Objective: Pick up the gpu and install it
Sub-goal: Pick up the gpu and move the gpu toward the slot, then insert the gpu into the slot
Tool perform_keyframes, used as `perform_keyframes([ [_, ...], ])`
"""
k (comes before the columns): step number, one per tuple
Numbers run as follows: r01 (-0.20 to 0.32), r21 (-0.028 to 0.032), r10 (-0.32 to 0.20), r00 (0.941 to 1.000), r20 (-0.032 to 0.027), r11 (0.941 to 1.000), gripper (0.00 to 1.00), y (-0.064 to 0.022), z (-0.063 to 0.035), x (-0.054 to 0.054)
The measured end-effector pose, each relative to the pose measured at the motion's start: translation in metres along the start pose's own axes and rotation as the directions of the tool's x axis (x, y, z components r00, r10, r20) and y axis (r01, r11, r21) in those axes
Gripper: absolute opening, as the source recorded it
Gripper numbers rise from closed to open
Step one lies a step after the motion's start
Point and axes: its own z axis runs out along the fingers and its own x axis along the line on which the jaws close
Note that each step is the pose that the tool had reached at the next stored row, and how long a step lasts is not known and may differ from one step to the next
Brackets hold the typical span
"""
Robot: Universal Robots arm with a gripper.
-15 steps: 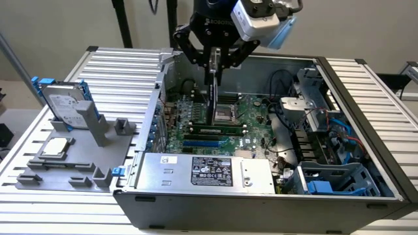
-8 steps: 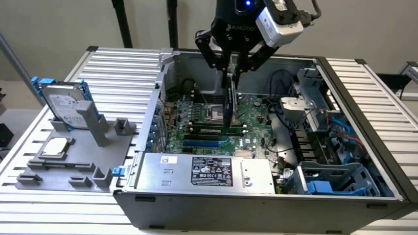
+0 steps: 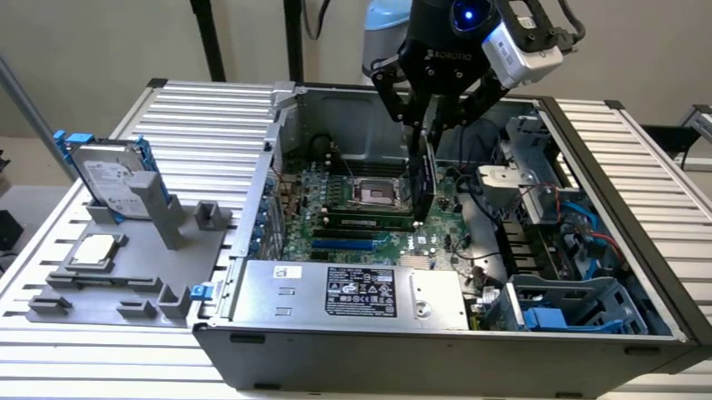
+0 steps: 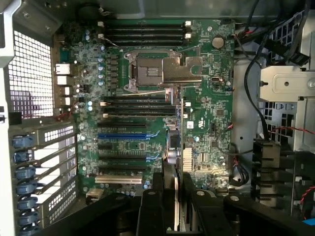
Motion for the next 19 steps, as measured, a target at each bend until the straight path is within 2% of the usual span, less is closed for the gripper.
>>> perform_keyframes([
  [19, 0.008, -0.0013, -0.008, 1.0, -0.0001, 1.0, 0.26, 0.0001, 0.0002, -0.0001],
])
